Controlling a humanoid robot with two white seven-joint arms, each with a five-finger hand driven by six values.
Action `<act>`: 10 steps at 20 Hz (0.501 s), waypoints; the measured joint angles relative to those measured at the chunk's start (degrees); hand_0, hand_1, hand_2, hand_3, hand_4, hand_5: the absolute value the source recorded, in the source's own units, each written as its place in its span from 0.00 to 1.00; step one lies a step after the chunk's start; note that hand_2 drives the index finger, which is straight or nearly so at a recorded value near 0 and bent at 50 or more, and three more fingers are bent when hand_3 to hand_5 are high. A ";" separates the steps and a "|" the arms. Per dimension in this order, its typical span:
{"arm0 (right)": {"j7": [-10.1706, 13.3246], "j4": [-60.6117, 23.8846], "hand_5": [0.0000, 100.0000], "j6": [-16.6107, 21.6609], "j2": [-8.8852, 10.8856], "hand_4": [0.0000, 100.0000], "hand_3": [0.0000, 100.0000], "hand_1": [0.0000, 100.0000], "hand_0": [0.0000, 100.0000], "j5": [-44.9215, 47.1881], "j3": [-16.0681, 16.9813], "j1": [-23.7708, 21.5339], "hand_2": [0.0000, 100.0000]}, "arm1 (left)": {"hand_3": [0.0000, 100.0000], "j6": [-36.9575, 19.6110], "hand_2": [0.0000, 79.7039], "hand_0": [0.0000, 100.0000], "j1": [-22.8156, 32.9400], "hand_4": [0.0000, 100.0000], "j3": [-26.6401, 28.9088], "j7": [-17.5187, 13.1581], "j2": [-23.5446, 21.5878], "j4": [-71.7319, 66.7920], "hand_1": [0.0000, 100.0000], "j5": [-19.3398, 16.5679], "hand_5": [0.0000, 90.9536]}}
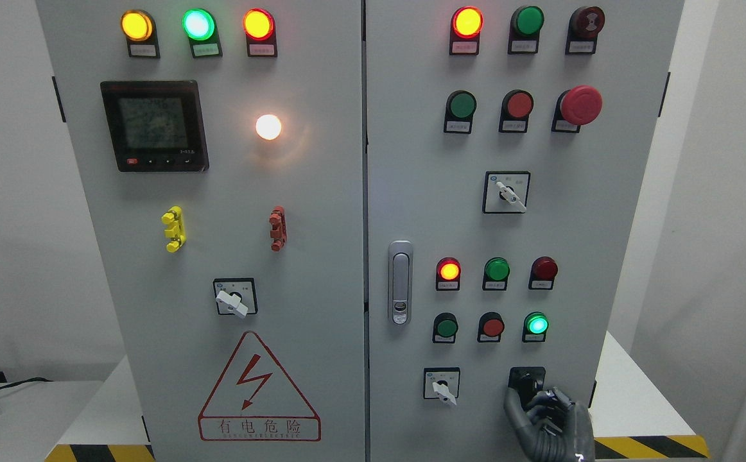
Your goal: Trip black knob to open circuit
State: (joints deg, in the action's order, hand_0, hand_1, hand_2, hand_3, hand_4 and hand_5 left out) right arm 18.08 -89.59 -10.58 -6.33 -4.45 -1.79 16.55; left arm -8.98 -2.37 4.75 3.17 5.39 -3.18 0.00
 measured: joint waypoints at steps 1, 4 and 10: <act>-0.09 0.02 0.97 0.00 0.03 0.84 0.83 0.80 0.33 0.00 0.15 0.00 0.47 | 0.00 0.00 0.00 0.12 0.00 0.00 0.00 0.00 0.00 0.00 0.39 0.00 0.00; -0.17 0.06 0.97 -0.01 0.12 0.84 0.83 0.80 0.33 -0.02 0.53 0.00 0.46 | 0.00 0.00 0.00 0.12 0.00 0.00 0.00 0.00 0.00 0.00 0.39 0.00 0.00; -0.38 0.10 0.97 -0.01 0.25 0.83 0.82 0.81 0.33 -0.49 1.06 0.00 0.46 | 0.00 0.00 0.00 0.12 0.00 0.00 0.00 0.00 0.00 0.00 0.39 0.00 0.00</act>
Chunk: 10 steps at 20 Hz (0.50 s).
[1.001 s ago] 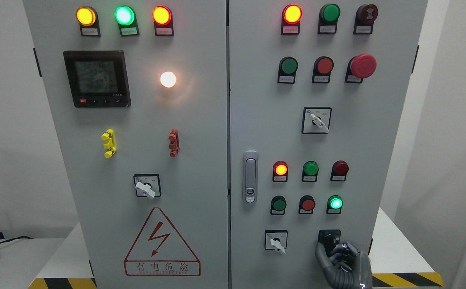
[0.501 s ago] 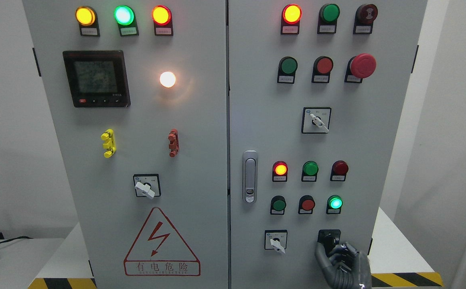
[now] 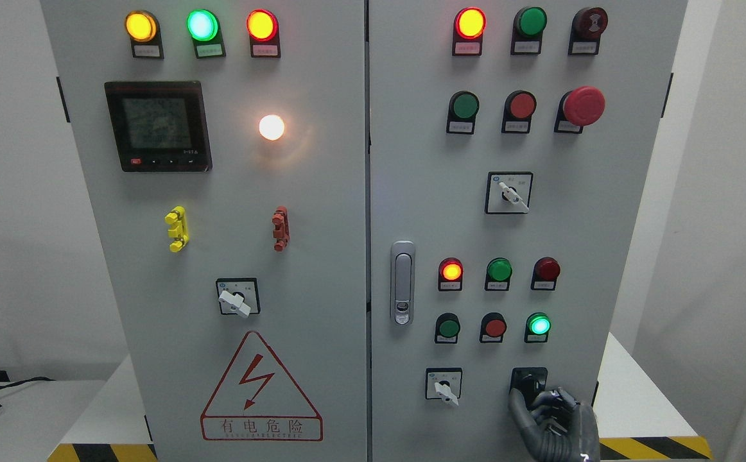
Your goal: Trip black knob to open circuit
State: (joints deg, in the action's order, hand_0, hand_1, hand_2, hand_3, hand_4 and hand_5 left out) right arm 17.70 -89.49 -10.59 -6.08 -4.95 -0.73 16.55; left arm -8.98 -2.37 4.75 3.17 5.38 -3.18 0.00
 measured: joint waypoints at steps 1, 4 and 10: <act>0.00 0.01 0.97 0.00 0.02 0.83 0.82 0.81 0.33 -0.06 0.05 0.00 0.46 | 0.00 0.00 0.00 0.12 0.00 0.00 0.00 0.00 0.00 0.00 0.39 0.00 0.00; 0.12 0.03 0.97 0.02 0.06 0.83 0.82 0.82 0.32 -0.18 0.22 0.00 0.46 | 0.00 0.00 0.00 0.12 0.00 0.00 0.00 0.00 0.00 0.00 0.39 0.00 0.00; 0.24 0.05 0.97 0.02 0.08 0.83 0.82 0.82 0.32 -0.27 0.43 -0.01 0.46 | 0.00 0.00 0.00 0.12 0.00 0.00 0.00 0.00 0.00 0.00 0.39 0.00 0.00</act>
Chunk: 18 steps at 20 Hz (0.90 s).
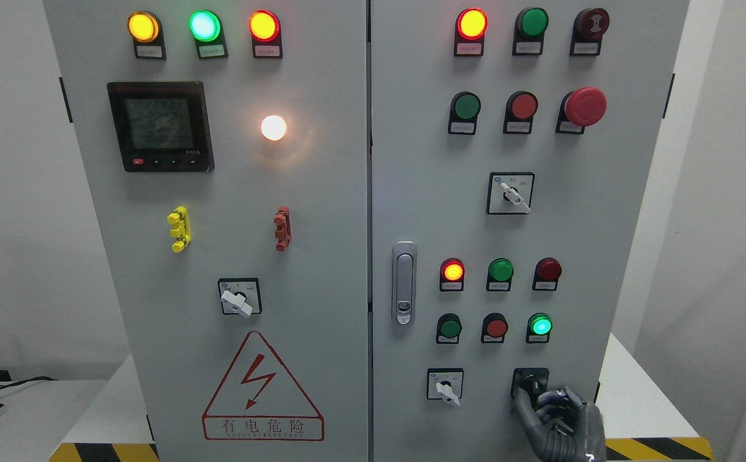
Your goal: Trip black knob to open circuit
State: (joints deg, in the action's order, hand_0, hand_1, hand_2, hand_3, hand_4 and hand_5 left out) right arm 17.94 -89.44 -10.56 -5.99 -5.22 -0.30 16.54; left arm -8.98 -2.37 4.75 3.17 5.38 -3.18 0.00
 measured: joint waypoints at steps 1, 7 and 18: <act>0.00 0.00 0.97 0.00 0.01 0.83 0.82 0.82 0.32 -0.01 0.02 0.00 0.46 | 0.00 0.00 0.00 0.12 0.00 0.00 0.00 0.00 0.00 0.00 0.39 0.00 0.00; 0.04 0.02 0.97 0.00 0.05 0.83 0.82 0.82 0.32 -0.04 0.13 -0.01 0.45 | 0.00 0.00 0.00 0.12 0.00 0.00 0.00 0.00 0.00 0.00 0.39 0.00 0.00; 0.05 0.05 0.97 0.00 0.08 0.83 0.82 0.82 0.31 -0.53 0.23 -0.01 0.45 | 0.00 0.00 0.00 0.12 0.00 0.00 0.00 0.00 0.00 -0.01 0.39 0.00 0.00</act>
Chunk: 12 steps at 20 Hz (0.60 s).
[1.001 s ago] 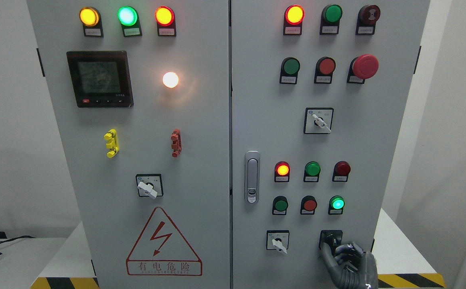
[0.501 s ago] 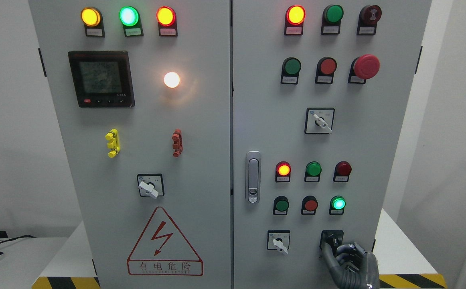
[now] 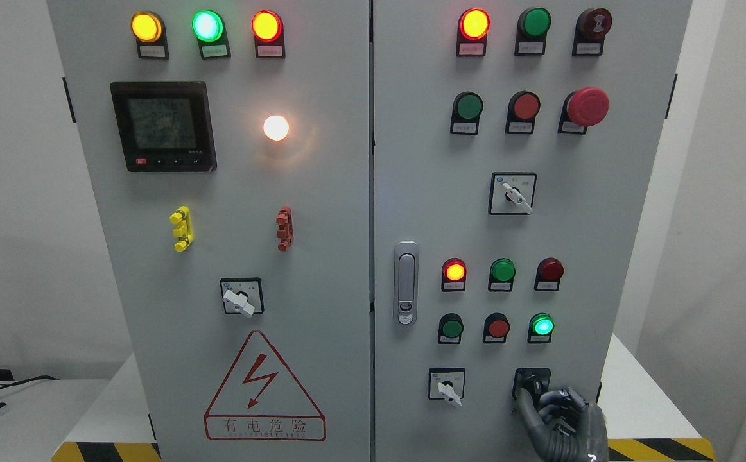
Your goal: Trip black knob to open circuit
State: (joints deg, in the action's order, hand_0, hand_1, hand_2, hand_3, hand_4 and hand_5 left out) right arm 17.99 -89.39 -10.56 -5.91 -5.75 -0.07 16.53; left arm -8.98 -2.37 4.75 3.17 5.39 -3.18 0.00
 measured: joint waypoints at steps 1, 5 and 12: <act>0.01 0.01 0.97 0.00 0.00 0.83 0.82 0.82 0.31 -0.09 0.00 0.00 0.45 | 0.00 0.00 0.00 0.12 0.00 0.00 0.00 0.00 0.00 0.00 0.39 0.00 0.00; 0.26 0.04 0.97 -0.04 0.01 0.83 0.82 0.83 0.31 -0.36 0.02 -0.01 0.44 | 0.00 0.00 0.00 0.12 0.00 0.00 0.00 0.00 0.00 0.00 0.39 0.00 0.00; -0.01 0.04 0.97 -0.08 0.01 0.83 0.82 0.84 0.31 -0.63 0.05 -0.07 0.43 | 0.00 0.00 0.00 0.12 0.00 0.00 0.00 0.00 0.00 0.00 0.39 0.00 0.00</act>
State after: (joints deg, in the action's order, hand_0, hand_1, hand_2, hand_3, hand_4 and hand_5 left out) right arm 17.98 -89.36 -10.64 -5.89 -6.38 -0.01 16.45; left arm -8.98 -2.37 4.75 3.17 5.39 -3.18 0.00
